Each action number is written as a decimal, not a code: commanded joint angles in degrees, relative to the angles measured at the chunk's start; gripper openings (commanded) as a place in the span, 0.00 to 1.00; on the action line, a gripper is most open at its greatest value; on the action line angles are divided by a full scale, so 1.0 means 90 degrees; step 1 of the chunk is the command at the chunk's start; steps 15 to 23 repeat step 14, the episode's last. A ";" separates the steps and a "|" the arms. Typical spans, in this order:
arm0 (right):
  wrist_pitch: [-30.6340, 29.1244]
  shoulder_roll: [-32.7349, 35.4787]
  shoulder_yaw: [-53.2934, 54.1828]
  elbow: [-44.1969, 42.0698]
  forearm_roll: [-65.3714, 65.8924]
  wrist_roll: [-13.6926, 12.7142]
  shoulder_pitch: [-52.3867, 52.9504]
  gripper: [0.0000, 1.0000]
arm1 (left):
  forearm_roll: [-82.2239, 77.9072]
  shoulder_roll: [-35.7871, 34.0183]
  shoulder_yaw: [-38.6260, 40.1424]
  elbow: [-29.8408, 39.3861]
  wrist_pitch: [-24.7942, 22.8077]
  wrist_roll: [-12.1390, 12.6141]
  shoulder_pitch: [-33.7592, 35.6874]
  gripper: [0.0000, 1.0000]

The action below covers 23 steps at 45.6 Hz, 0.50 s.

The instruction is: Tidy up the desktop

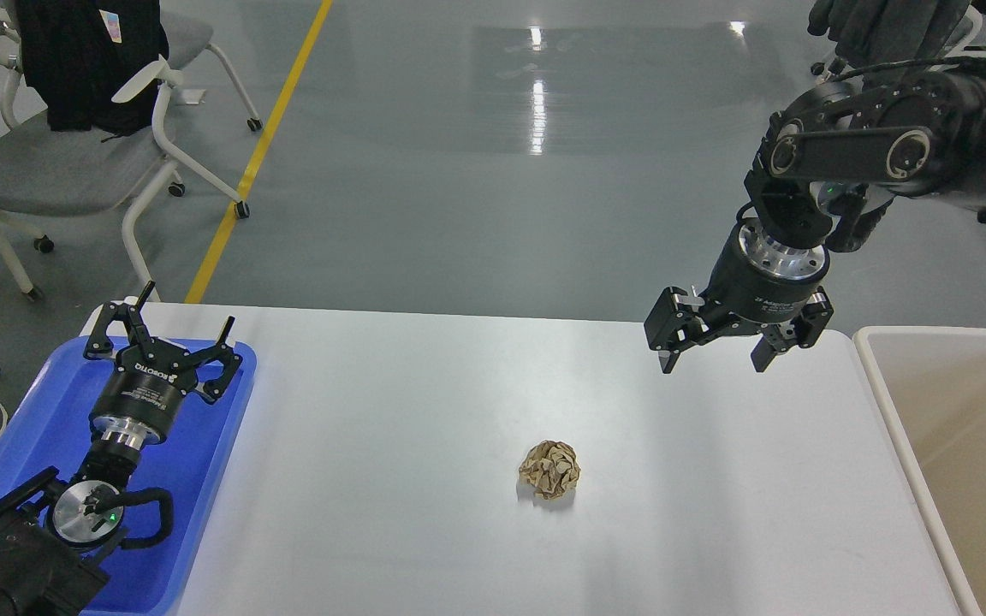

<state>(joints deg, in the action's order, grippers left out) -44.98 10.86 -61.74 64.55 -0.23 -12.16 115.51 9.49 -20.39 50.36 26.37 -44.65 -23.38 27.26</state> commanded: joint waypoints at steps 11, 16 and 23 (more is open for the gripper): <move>-0.0002 0.0023 0.0025 -0.0004 -0.0394 -0.0730 -0.0081 1.00 | 0.0000 0.0000 0.0000 0.0000 0.0000 -0.0009 -0.0001 0.99; -0.0002 0.0023 0.0044 -0.0004 -0.0375 -0.0730 -0.0080 1.00 | 0.0000 0.0000 0.0000 0.0000 0.0000 0.0000 -0.0001 0.99; -0.0002 0.0023 0.0044 -0.0004 -0.0375 -0.0730 -0.0080 1.00 | 0.0000 0.0000 0.0000 0.0000 0.0000 0.0000 -0.0001 0.99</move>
